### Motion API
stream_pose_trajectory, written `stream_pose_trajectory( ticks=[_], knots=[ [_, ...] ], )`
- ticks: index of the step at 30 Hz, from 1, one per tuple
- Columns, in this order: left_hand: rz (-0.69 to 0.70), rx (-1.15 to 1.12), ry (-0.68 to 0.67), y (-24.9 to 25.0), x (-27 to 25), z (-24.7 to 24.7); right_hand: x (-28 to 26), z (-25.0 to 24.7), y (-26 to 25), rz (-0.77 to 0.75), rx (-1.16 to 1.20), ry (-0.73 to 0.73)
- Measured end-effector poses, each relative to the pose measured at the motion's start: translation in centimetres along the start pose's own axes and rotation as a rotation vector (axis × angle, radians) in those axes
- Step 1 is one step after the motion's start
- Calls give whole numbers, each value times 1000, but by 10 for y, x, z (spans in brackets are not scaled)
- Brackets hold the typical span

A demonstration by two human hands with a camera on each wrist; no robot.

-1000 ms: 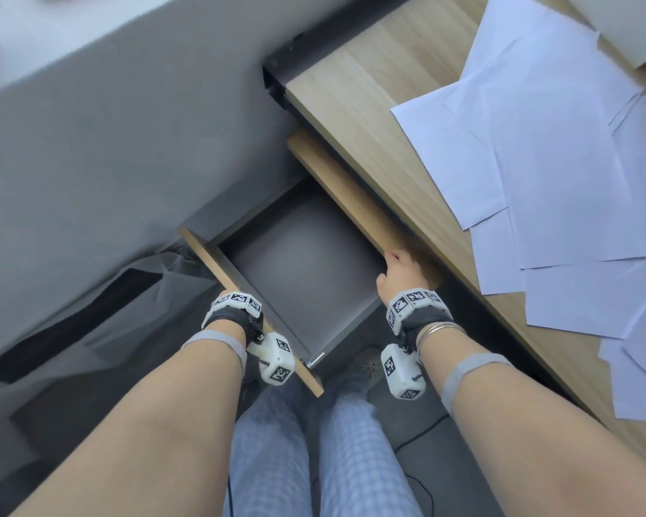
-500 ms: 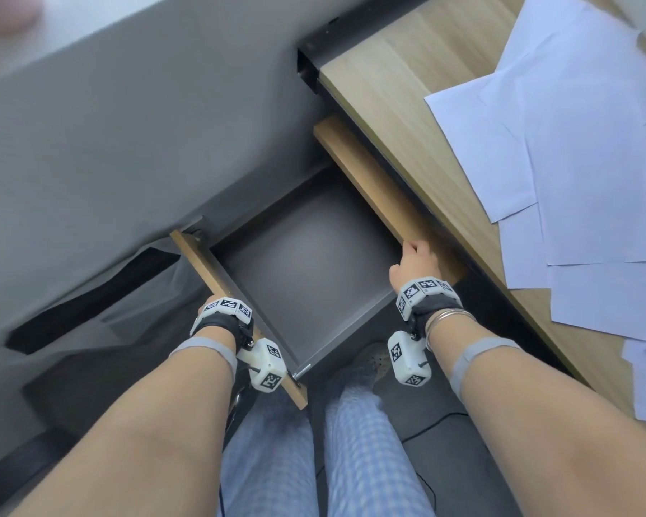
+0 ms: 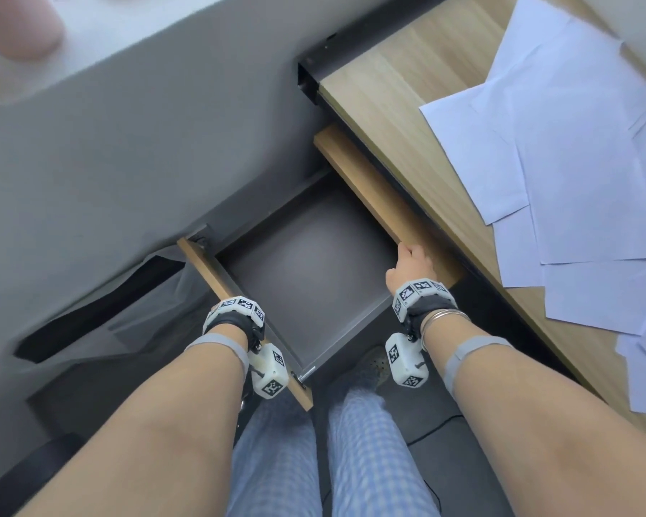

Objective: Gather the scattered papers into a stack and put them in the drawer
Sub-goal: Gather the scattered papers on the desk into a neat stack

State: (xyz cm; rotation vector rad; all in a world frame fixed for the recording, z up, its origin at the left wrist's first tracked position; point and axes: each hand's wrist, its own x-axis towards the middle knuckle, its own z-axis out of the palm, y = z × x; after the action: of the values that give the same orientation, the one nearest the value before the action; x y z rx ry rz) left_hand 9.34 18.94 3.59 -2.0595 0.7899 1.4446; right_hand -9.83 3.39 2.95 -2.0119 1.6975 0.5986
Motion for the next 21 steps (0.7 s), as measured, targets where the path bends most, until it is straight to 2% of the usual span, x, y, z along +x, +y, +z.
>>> stream_pose_trajectory(
  ticks=[3, 8, 10, 15, 21],
  knots=[
    [62, 197, -7, 6, -19, -15, -8, -10, -6, -6, 19, -56],
    [122, 217, 135, 35, -60, -47, -20, -40, -13, -45, 67, -128],
    [145, 155, 181, 51, -78, -62, -25, -55, -14, -64, 90, -100],
    [223, 332, 259, 93, -116, -93, -33, -92, -3, -85, 164, -19],
    [336, 551, 339, 148, -144, -118, -29, -133, 41, -32, 189, 80]
  ],
)
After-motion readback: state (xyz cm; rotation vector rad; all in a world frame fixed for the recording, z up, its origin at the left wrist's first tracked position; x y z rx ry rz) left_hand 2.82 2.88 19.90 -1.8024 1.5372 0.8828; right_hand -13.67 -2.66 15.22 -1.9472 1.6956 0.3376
